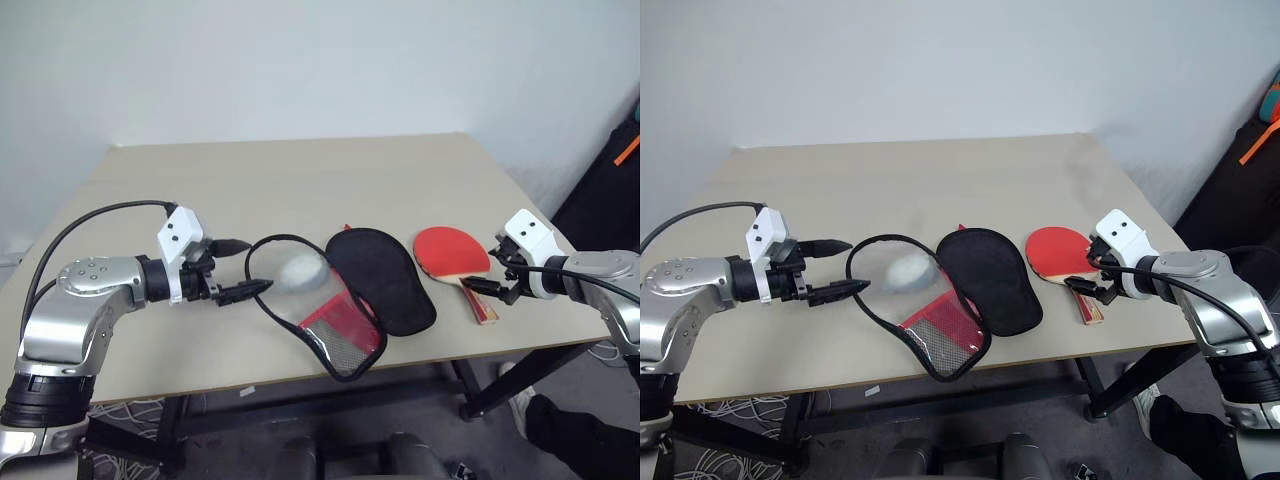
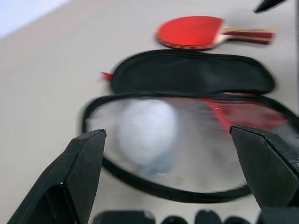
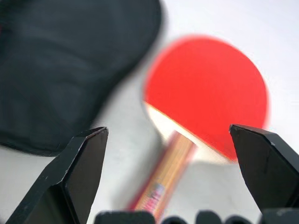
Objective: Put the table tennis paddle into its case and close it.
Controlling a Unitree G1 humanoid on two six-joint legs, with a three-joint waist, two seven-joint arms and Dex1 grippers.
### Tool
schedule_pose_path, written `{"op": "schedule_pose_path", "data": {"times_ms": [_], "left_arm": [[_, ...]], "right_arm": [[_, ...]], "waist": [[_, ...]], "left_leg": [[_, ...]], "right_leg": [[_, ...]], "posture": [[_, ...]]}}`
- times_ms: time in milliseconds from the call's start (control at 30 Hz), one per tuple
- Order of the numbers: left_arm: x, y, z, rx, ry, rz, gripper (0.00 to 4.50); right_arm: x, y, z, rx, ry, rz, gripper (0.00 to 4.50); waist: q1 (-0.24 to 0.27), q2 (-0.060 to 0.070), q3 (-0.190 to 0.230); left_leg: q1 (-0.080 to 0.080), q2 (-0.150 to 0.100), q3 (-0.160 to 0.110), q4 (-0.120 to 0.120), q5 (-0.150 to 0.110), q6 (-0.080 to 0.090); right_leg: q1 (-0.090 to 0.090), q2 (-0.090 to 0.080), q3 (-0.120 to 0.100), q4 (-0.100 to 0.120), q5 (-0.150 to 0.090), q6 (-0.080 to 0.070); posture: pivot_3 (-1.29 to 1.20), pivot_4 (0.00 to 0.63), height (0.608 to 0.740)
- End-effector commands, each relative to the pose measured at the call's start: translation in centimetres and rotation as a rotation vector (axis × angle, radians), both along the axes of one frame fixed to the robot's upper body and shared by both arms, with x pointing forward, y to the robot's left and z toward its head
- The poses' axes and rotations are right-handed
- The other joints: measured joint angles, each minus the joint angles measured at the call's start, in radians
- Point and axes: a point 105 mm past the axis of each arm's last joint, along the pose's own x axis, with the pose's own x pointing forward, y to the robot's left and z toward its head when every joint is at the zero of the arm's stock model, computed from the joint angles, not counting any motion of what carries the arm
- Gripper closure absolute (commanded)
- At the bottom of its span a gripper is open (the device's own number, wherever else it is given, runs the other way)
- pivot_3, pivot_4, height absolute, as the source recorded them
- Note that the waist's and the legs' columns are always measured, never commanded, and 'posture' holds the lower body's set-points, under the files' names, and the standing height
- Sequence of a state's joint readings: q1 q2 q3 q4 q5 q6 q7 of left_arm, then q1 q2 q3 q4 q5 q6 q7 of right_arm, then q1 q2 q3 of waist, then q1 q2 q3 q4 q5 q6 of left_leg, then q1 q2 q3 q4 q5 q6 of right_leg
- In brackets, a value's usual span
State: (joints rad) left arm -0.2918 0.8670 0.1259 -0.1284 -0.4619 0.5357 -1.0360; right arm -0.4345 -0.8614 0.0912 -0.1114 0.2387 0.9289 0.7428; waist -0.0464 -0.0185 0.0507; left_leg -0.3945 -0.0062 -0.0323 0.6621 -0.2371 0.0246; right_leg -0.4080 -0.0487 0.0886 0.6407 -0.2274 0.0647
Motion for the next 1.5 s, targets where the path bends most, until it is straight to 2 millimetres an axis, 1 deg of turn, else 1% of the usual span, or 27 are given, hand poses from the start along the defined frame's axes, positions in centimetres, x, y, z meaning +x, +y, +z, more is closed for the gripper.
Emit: {"op": "schedule_pose_path", "data": {"times_ms": [33,233,300,400,500,533,633,767,833,933,967,1000,1033,1067,1100,1200,1267,1300,1367,1433,1500], "left_arm": [[0.1,0.1,1.2,0.016,-0.056,-0.004,0.02],[-0.2,0.4,1.2,0.018,-0.045,-0.007,0.02],[-0.4,0.5,1.2,0.02,-0.039,-0.007,0.02],[-0.5,0.7,1.1,0.024,-0.033,-0.004,0.02],[-0.6,0.6,1.0,0.023,-0.029,-0.003,0.0],[-0.6,0.7,1.0,0.023,-0.028,-0.003,0.0],[-0.7,0.5,0.9,0.02,-0.026,-0.001,0.0],[-0.6,0.4,0.8,0.016,-0.025,0.001,0.0],[-0.5,0.4,0.8,0.015,-0.026,0.002,0.0],[-0.4,0.4,0.9,0.013,-0.029,0.005,0.0],[-0.4,0.4,0.9,0.013,-0.03,0.006,0.0],[-0.4,0.4,0.9,0.013,-0.03,0.006,0.0],[-0.4,0.4,0.9,0.014,-0.03,0.007,0.0],[-0.4,0.4,0.9,0.015,-0.029,0.006,0.0],[-0.3,0.4,0.9,0.016,-0.028,0.006,0.0],[-0.3,0.3,0.9,0.017,-0.027,0.003,0.0],[-0.2,0.2,1.0,0.018,-0.027,0.001,0.0],[-0.2,0.2,1.0,0.018,-0.027,0.001,0.0],[-0.2,0.2,1.0,0.018,-0.026,-0.001,0.0],[-0.2,0.2,1.0,0.02,-0.024,-0.003,0.0],[-0.2,0.1,1.0,0.022,-0.02,-0.004,0.0]], "right_arm": [[0.6,-0.5,-0.6,-0.027,-0.001,-0.096,0.0],[0.5,-1.2,-3.8,-0.034,0.065,-0.252,0.0],[0.4,-1.1,-4.5,-0.035,0.076,-0.277,0.0],[0.6,-1.6,-5.3,-0.042,0.08,-0.336,0.0],[1.1,-2.2,-5.6,-0.023,0.073,-0.41,0.58],[1.3,-2.4,-5.5,-0.011,0.071,-0.439,0.88],[1.7,-3.0,-5.6,0.034,0.08,-0.52,1.93],[2.0,-3.0,-5.6,0.113,0.113,-0.593,3.35],[2.0,-3.2,-5.6,0.123,0.124,-0.62,3.39],[2.7,-3.7,-4.7,0.131,0.082,-0.665,3.39],[3.2,-3.3,-3.9,0.15,0.049,-0.654,3.39],[3.7,-2.5,-2.9,0.188,0.019,-0.63,3.39],[4.2,-1.6,-2.0,0.226,-0.008,-0.602,3.39],[4.6,-0.1,-1.0,0.257,-0.036,-0.547,3.39],[4.7,0.8,-0.4,0.274,-0.051,-0.512,3.39],[4.3,6.2,1.4,0.346,-0.061,-0.329,3.39],[3.6,9.0,2.0,0.376,-0.053,-0.244,3.39],[3.3,9.8,2.2,0.383,-0.05,-0.223,3.39],[2.7,11.5,1.8,0.384,-0.024,-0.199,3.39],[2.1,12.6,0.2,0.311,0.025,-0.199,3.39],[1.7,13.6,-0.9,0.292,0.054,-0.201,3.39]], "waist": [[0.0,0.0,0.0],[0.0,0.0,0.0],[0.0,0.0,0.0],[0.0,0.0,0.0],[-0.001,-0.001,-0.001],[0.0,-0.001,-0.001],[0.0,-0.002,-0.001],[0.0,-0.002,-0.001],[0.0,-0.001,-0.001],[0.0,-0.001,-0.001],[0.0,-0.001,-0.001],[0.0,0.0,0.0],[0.0,0.0,0.0],[-0.001,0.0,0.0],[-0.002,0.001,0.0],[-0.016,0.003,0.001],[-0.025,0.003,0.001],[-0.026,0.003,0.001],[-0.026,0.003,0.001],[-0.023,0.003,0.001],[-0.023,0.002,0.0]], "left_leg": [[0.0,0.0,0.0,0.0,0.0,0.0],[0.0,0.0,0.0,0.0,0.0,0.0],[0.0,0.0,0.0,0.0,0.0,0.0],[0.0,0.0,0.0,0.0,0.0,0.0],[0.0,0.0,0.0,0.0,0.0,0.0],[0.001,0.0,0.0,0.0,0.0,0.0],[0.001,0.0,-0.001,0.001,0.0,0.0],[0.001,0.0,-0.001,0.001,0.0,0.0],[0.001,0.0,-0.001,0.001,0.0,0.0],[0.0,-0.001,-0.001,0.001,0.0,0.0],[0.0,-0.001,-0.002,0.001,0.0,0.0],[0.0,-0.001,-0.002,0.001,0.0,0.0],[0.0,-0.001,-0.001,0.001,0.0,0.0],[0.0,-0.001,-0.001,0.0,0.0,0.0],[0.0,0.0,-0.001,0.0,0.0,0.0],[0.0,0.001,0.0,-0.002,0.0,0.0],[0.0,0.002,-0.001,-0.002,0.0,0.0],[0.0,0.002,-0.002,-0.002,0.0,0.0],[0.0,0.002,-0.002,-0.002,0.0,0.0],[0.0,0.001,-0.003,-0.002,0.0,0.0],[0.0,0.0,-0.004,-0.001,0.0,0.0]], "right_leg": [[0.0,0.0,0.0,0.0,0.0,0.0],[0.0,0.0,0.0,0.0,0.0,0.0],[0.0,0.0,0.0,0.0,0.0,0.0],[0.0,0.0,0.0,0.0,0.0,0.0],[0.001,0.0,0.0,0.0,0.0,0.0],[0.001,0.0,0.0,0.0,0.0,0.0],[0.002,0.0,0.0,0.0,0.0,0.0],[0.002,0.0,0.0,0.0,0.0,0.0],[0.002,0.0,0.0,0.0,0.0,0.0],[0.002,0.0,0.0,0.0,0.0,0.0],[0.002,0.0,0.0,0.0,0.0,0.0],[0.002,0.0,0.0,0.0,0.0,0.0],[0.001,0.0,0.0,0.0,0.0,0.0],[0.001,0.0,0.0,0.0,0.0,0.0],[0.0,0.0,0.0,0.001,0.0,0.0],[-0.002,0.002,0.002,0.001,0.0,0.0],[-0.002,0.003,0.002,0.002,0.001,0.0],[-0.002,0.004,0.002,0.002,0.001,-0.001],[-0.002,0.004,0.001,0.002,0.001,-0.001],[-0.001,0.003,0.001,0.001,0.001,-0.001],[0.0,0.001,-0.001,0.001,0.001,-0.001]], "posture": [[0.0,0.0,0.74],[0.0,0.0,0.74],[0.0,0.0,0.74],[0.0,0.0,0.74],[0.0,0.0,0.74],[0.0,0.0,0.74],[0.0,0.0,0.74],[0.0,0.0,0.74],[0.0,0.0,0.74],[0.0,0.0,0.74],[0.0,0.0,0.74],[0.0,0.0,0.74],[0.0,0.0,0.74],[0.0,0.0,0.74],[0.0,0.0,0.74],[0.0,0.0,0.74],[0.0,0.0,0.74],[0.0,0.0,0.74],[0.0,0.0,0.74],[0.0,0.0,0.74],[0.0,0.0,0.74]]}}
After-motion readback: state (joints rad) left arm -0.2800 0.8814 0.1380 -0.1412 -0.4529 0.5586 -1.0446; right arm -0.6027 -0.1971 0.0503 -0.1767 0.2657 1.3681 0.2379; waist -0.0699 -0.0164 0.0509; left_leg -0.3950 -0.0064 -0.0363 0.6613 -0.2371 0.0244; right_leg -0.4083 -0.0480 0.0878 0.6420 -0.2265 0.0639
